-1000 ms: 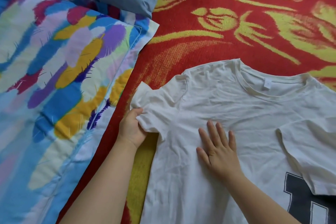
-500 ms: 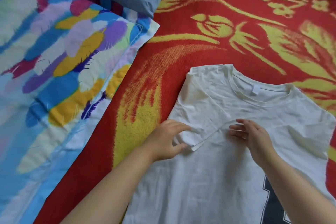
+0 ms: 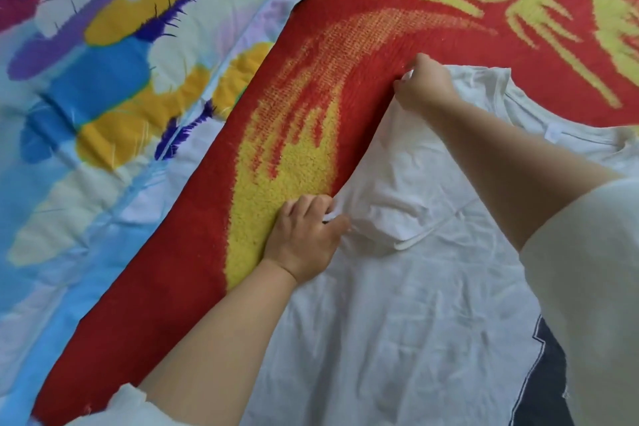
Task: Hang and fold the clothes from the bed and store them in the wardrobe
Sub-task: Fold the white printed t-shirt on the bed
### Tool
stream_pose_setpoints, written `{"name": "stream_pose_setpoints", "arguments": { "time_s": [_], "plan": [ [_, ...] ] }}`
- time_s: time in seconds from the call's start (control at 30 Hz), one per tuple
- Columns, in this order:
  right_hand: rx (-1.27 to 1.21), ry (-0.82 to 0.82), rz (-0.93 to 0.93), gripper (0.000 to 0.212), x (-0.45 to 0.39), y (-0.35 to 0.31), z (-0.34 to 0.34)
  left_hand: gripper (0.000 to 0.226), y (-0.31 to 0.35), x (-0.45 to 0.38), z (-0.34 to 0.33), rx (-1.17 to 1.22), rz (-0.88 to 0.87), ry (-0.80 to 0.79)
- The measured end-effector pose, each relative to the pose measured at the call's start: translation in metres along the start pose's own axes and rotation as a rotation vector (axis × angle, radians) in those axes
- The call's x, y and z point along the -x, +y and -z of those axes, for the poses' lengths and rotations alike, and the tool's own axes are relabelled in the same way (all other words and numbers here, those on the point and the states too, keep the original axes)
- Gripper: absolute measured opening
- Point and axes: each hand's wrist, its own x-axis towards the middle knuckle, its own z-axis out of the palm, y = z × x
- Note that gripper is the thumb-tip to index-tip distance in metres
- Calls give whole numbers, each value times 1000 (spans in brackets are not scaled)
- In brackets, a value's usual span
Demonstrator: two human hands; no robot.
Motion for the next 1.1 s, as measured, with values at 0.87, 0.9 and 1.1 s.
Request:
{"name": "stream_pose_setpoints", "arguments": {
  "time_s": [0.87, 0.9, 1.1],
  "plan": [
    [331, -208, 282, 81, 200, 130, -29, 30, 4, -9, 10, -99, 129, -248],
    [333, -230, 269, 83, 212, 134, -29, 30, 7, -8, 13, -106, 168, -263],
    [458, -184, 223, 56, 300, 168, -33, 49, 58, 43, 62, -48, 582, -400]
  ]
}}
